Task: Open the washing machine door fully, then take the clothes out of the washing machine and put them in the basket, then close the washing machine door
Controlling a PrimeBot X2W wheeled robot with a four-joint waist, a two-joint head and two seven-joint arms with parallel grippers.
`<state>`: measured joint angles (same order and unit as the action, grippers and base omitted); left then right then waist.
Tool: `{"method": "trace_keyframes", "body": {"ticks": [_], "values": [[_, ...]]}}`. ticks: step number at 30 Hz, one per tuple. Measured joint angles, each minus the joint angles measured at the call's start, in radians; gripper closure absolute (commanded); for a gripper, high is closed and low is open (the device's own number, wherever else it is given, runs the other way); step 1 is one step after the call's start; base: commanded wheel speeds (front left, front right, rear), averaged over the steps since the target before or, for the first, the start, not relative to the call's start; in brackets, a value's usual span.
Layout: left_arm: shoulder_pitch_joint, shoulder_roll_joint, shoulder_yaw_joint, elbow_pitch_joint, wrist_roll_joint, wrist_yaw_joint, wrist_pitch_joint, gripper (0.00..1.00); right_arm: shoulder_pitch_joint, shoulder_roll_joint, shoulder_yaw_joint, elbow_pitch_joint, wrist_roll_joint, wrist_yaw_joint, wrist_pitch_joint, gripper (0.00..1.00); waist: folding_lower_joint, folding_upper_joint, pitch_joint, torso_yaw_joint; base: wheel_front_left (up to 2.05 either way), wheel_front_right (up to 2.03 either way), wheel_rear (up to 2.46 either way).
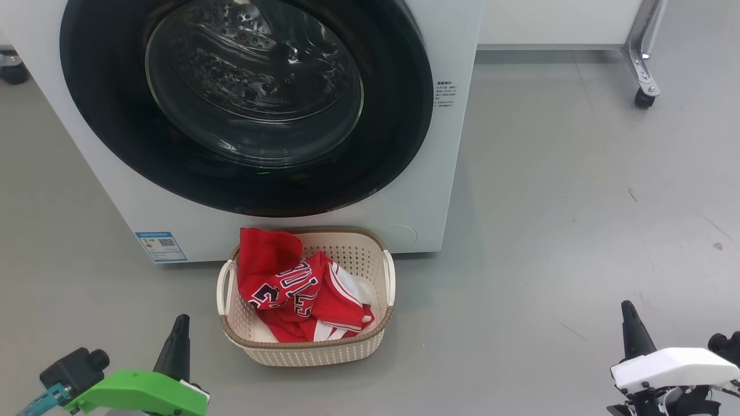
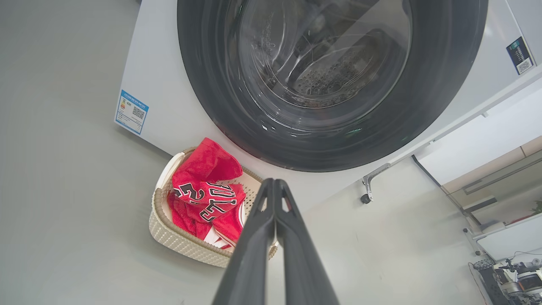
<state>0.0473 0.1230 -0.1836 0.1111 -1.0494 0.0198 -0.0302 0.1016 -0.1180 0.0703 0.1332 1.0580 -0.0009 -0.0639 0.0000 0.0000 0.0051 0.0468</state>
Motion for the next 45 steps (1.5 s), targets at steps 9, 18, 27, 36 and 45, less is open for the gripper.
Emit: {"method": "trace_keyframes", "body": {"ticks": [9,18,27,36,45], "values": [[-0.011,-0.004,0.032,0.022,-0.113,-0.019,0.018,1.00,-0.023,0.005,-0.024,0.021,0.107,0.021,0.022,1.00,0.0000,0.0000,0.000,-0.008,0.00,0.00,0.00],[-0.027,-0.008,0.061,0.043,-0.202,-0.036,0.029,1.00,-0.044,0.009,-0.043,0.041,0.201,0.037,0.041,1.00,0.0000,0.0000,0.000,-0.016,0.00,0.00,0.00],[-0.044,-0.016,0.096,0.071,-0.322,-0.069,0.040,1.00,-0.076,0.017,-0.069,0.067,0.319,0.061,0.063,1.00,0.0000,0.0000,-0.001,-0.025,0.00,0.00,0.00],[-0.054,-0.020,0.128,0.095,-0.434,-0.090,0.056,1.00,-0.101,0.023,-0.093,0.088,0.425,0.081,0.081,1.00,0.0000,0.0000,-0.001,-0.034,0.00,0.00,0.00],[-0.070,-0.026,0.161,0.117,-0.547,-0.116,0.068,1.00,-0.126,0.026,-0.116,0.110,0.532,0.099,0.101,1.00,0.0000,0.0000,-0.001,-0.042,0.00,0.00,0.00]]}}
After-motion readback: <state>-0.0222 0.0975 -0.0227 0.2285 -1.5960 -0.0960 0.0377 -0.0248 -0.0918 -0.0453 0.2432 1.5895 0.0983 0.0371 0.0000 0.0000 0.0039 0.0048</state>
